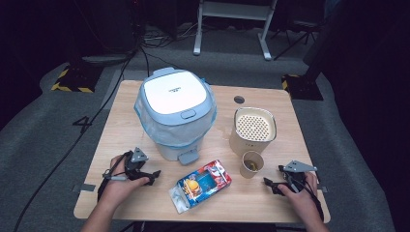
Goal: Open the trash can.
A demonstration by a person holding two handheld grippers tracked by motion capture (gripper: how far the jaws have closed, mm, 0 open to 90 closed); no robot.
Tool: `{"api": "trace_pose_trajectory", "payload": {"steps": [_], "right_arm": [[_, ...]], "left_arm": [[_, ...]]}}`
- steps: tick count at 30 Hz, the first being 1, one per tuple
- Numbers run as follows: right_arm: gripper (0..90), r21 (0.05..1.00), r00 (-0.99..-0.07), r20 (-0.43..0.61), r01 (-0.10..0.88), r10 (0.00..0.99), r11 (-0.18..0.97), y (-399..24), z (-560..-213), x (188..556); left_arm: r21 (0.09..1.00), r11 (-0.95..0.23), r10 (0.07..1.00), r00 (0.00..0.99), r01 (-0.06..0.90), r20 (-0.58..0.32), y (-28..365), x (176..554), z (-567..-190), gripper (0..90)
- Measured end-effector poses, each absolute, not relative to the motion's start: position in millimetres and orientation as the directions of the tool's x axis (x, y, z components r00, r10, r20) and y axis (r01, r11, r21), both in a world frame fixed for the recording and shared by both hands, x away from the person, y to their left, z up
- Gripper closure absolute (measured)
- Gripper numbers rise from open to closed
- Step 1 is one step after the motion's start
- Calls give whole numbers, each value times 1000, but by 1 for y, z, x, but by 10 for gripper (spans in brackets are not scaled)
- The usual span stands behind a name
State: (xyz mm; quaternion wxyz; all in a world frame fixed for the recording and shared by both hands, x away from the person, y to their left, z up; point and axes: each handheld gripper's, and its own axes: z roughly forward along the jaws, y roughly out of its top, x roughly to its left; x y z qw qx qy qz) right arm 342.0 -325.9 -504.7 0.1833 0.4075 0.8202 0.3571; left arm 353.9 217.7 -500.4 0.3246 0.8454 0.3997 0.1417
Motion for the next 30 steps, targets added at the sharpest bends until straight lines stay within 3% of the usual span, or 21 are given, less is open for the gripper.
{"api": "trace_pose_trajectory", "payload": {"steps": [12, 13, 16, 23, 30], "right_arm": [[151, 736, -607, -10, 534, 795, 417, -327, -505, 343], [151, 736, -611, -10, 532, 792, 419, -327, -505, 343], [151, 736, -614, -10, 529, 789, 422, -327, -505, 343], [155, 737, -615, -8, 529, 789, 421, -328, -505, 343], [158, 737, -615, -6, 530, 788, 419, -328, -505, 344]], "left_arm": [[619, -527, 734, 679, 583, -15, 227, 358, -493, 291], [631, -541, 715, 699, 555, -2, 229, 358, -490, 348], [649, -530, 702, 712, 546, -25, 231, 358, -487, 404], [671, -556, 668, 744, 491, 9, 234, 354, -466, 400], [694, -534, 644, 764, 483, -37, 237, 350, -445, 404]]}}
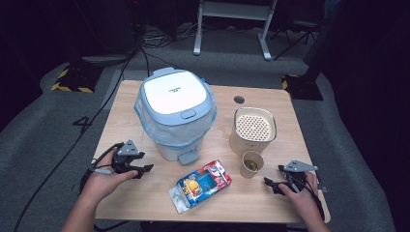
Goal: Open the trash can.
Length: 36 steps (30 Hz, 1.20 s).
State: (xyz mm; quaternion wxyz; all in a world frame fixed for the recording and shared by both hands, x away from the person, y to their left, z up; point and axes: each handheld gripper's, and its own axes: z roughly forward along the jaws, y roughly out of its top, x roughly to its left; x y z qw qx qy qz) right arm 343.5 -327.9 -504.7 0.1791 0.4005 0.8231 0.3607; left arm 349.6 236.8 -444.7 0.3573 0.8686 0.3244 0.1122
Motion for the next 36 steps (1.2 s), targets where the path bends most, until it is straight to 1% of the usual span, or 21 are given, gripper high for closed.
{"api": "trace_pose_trajectory", "payload": {"steps": [2, 3, 5, 6, 8, 9, 10, 11, 12, 15, 18, 20, 21, 22, 23, 26, 29, 34, 36], "right_arm": [[158, 737, -615, -6, 530, 788, 419, -328, -505, 344], [158, 737, -616, -6, 530, 788, 420, -328, -505, 344], [158, 737, -616, -6, 529, 788, 420, -328, -505, 344], [158, 737, -616, -7, 529, 788, 420, -328, -505, 344], [158, 737, -616, -7, 529, 788, 420, -328, -505, 344], [160, 738, -616, -8, 528, 788, 420, -328, -505, 344], [161, 738, -616, -8, 528, 787, 421, -328, -505, 344], [161, 737, -617, -8, 528, 787, 422, -328, -505, 344], [161, 737, -618, -7, 528, 786, 421, -328, -505, 344], [161, 738, -617, -8, 528, 787, 422, -328, -505, 344], [161, 738, -617, -9, 527, 787, 422, -328, -505, 344], [161, 737, -617, -8, 528, 787, 422, -328, -505, 344], [161, 737, -617, -8, 528, 787, 422, -328, -505, 344], [161, 737, -617, -8, 528, 787, 422, -328, -505, 344], [161, 738, -617, -8, 528, 787, 422, -328, -505, 344], [161, 738, -617, -8, 528, 787, 421, -328, -505, 344], [161, 737, -617, -8, 528, 787, 421, -328, -505, 344], [161, 738, -617, -8, 527, 787, 422, -328, -505, 344], [161, 738, -616, -10, 527, 787, 422, -328, -505, 343]], "left_arm": [[699, -534, 637, 770, 475, -36, 237, 349, -442, 411], [718, -520, 621, 782, 464, -55, 237, 348, -436, 424], [732, -511, 613, 788, 449, -55, 237, 348, -431, 431], [754, -499, 599, 799, 427, -56, 237, 347, -424, 437], [762, -498, 592, 804, 415, -51, 237, 347, -422, 443], [789, -479, 575, 816, 384, -48, 237, 346, -414, 453], [789, -479, 575, 816, 384, -48, 237, 346, -414, 462], [807, -461, 565, 823, 370, -54, 237, 345, -410, 472], [836, -419, 548, 833, 355, -79, 239, 344, -403, 480], [853, -395, 536, 839, 343, -89, 240, 344, -398, 505], [881, -354, 503, 858, 313, -103, 242, 344, -385, 524], [890, -341, 488, 866, 302, -107, 242, 344, -381, 543], [890, -341, 488, 866, 302, -107, 242, 344, -381, 569], [895, -335, 472, 875, 294, -111, 243, 344, -377, 569], [903, -324, 455, 883, 283, -114, 243, 343, -373, 597], [920, -298, 418, 901, 255, -115, 242, 342, -363, 630], [926, -284, 408, 906, 247, -117, 241, 342, -359, 667], [939, -252, 393, 912, 233, -120, 238, 344, -341, 728], [942, -246, 392, 912, 228, -119, 237, 345, -338, 766]]}}
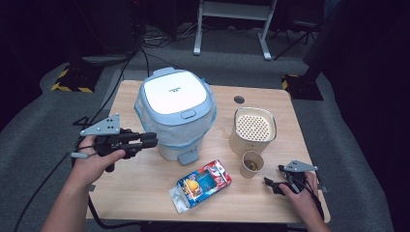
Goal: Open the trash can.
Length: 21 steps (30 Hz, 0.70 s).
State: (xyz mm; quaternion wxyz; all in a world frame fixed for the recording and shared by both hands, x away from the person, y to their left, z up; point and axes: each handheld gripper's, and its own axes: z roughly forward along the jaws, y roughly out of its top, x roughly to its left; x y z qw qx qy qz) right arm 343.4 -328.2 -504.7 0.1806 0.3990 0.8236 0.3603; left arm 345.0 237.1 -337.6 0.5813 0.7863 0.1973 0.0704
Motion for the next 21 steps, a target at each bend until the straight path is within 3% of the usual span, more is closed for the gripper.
{"api": "trace_pose_trajectory", "payload": {"steps": [10, 21], "right_arm": [[161, 738, -616, -11, 527, 788, 422, -328, -505, 343], [161, 738, -615, -11, 527, 788, 422, -328, -505, 343]], "left_arm": [[957, -219, 306, 945, 188, -116, 221, 362, -308, 884], [949, -263, 340, 937, 173, -77, 196, 376, -286, 900]]}}
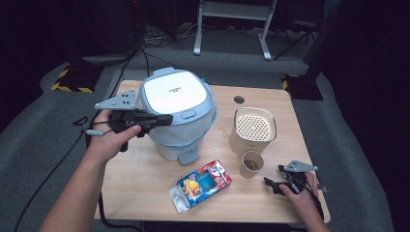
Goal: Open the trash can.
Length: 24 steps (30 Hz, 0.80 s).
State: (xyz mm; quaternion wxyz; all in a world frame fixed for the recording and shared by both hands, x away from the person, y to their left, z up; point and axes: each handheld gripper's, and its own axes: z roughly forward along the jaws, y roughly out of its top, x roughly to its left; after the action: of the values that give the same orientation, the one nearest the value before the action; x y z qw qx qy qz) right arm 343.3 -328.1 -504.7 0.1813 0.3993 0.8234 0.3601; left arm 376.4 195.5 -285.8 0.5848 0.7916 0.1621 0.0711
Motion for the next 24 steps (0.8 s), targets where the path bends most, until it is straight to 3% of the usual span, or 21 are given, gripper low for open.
{"api": "trace_pose_trajectory", "payload": {"steps": [9, 24], "right_arm": [[161, 738, -616, -11, 527, 788, 422, -328, -505, 343], [161, 738, -616, -11, 527, 788, 422, -328, -505, 343]], "left_arm": [[945, -283, 332, 941, 163, -63, 173, 389, -282, 900], [902, -384, 426, 904, 196, -14, 149, 403, -288, 900]]}}
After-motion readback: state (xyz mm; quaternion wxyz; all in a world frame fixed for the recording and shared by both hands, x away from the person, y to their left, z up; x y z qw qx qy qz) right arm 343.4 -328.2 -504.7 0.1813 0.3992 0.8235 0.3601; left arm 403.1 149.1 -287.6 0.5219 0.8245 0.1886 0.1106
